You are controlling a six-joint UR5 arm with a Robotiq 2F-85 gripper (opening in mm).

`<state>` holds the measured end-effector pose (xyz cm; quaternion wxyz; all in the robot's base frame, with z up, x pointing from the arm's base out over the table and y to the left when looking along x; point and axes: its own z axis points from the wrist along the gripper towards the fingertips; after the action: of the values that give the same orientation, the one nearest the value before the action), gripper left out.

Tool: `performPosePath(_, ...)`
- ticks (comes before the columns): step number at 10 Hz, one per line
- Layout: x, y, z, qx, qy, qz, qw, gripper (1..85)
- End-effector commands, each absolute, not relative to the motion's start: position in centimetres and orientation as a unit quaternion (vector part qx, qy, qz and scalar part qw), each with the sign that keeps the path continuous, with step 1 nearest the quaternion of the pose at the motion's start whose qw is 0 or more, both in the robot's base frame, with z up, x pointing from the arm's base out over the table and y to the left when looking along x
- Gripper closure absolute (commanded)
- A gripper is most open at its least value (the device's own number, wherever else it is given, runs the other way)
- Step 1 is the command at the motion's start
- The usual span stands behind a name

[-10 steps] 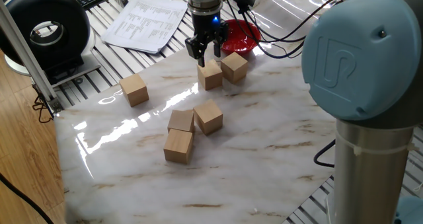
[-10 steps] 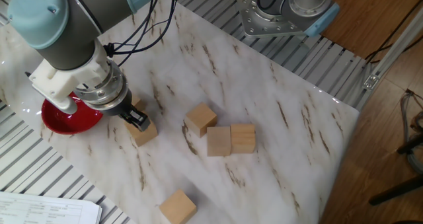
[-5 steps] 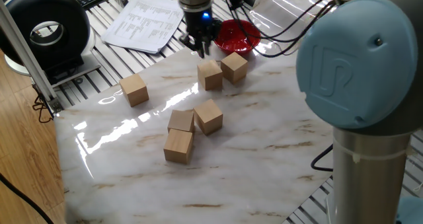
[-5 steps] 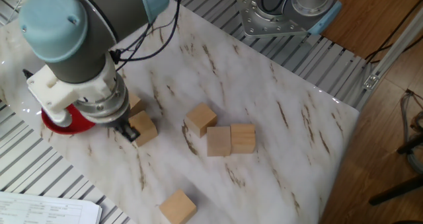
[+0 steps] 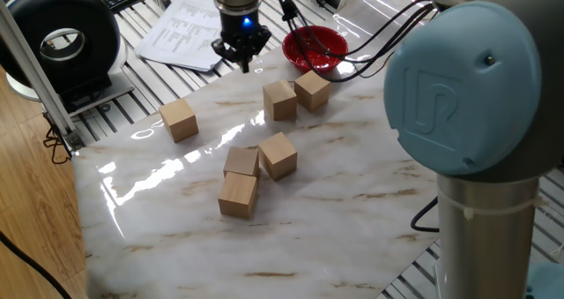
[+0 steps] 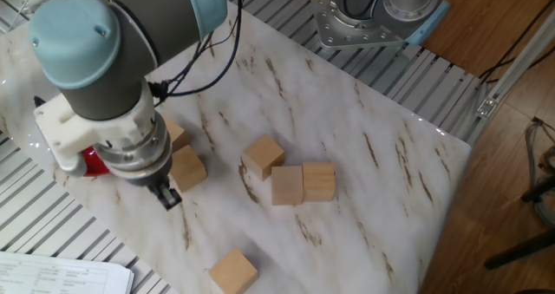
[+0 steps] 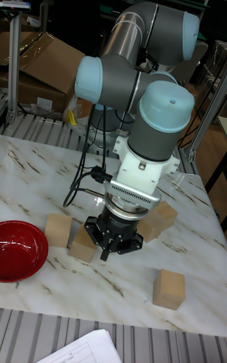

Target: Stack the blocks into a pyramid shape

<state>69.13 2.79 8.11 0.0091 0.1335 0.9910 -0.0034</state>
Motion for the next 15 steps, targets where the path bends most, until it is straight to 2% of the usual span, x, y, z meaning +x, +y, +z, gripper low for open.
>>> performPosePath(1, 70.5, 3.8, 6.8, 0.140, 0.990, 0.023, 0.024, 84.3)
performPosePath(6, 69.8, 5.2, 5.0, 0.157, 0.986, 0.054, 0.024, 84.3)
performPosePath(10, 67.1, 3.4, 4.7, 0.139, 0.990, 0.038, 0.009, 84.3)
performPosePath(11, 66.1, 1.6, 4.9, 0.126, 0.992, -0.001, 0.003, 84.3)
performPosePath(15, 64.2, 2.2, 4.3, 0.124, 0.992, 0.013, -0.027, 84.3)
